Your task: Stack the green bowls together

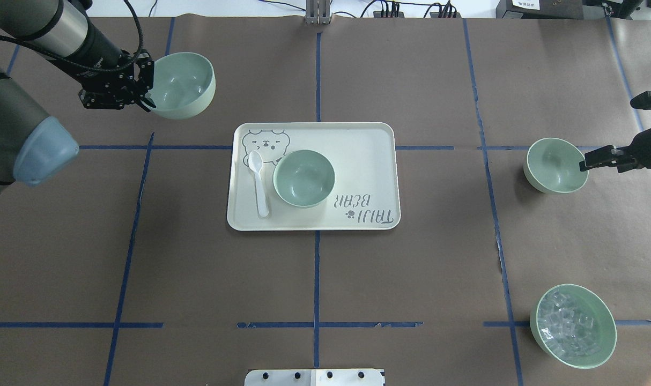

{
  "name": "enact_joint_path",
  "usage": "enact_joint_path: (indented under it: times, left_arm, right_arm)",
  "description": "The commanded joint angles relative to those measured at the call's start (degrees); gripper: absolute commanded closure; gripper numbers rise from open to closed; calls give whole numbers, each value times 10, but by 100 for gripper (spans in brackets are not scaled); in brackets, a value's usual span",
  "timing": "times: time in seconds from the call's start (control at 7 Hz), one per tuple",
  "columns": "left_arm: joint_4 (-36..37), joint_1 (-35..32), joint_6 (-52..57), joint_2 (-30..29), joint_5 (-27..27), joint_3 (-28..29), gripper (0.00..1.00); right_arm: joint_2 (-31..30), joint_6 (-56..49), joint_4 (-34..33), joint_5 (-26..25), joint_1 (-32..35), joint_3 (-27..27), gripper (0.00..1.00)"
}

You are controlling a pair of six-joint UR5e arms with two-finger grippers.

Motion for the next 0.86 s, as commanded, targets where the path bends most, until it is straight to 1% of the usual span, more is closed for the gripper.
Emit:
enact_joint_path:
  times: [0.0,0.14,0.29,0.57,0.71]
  left_arm:
    - [0,12,-6,-7,8,-1,100]
    - [-1,34,-36,-13,25,0,100]
    - [-1,85,-80,-38,72,10,100]
    - [-2,105,-115,-48,79,7,100]
    - [-4,114,-123,-53,79,9,100]
  right_arm:
    - [21,31,1,2,-11,-6,76]
    - [22,30,2,7,-11,-6,100]
    - [22,24,2,9,-11,-7,100]
    - [22,24,1,29,-10,-4,100]
    - [28,25,-3,54,5,0,100]
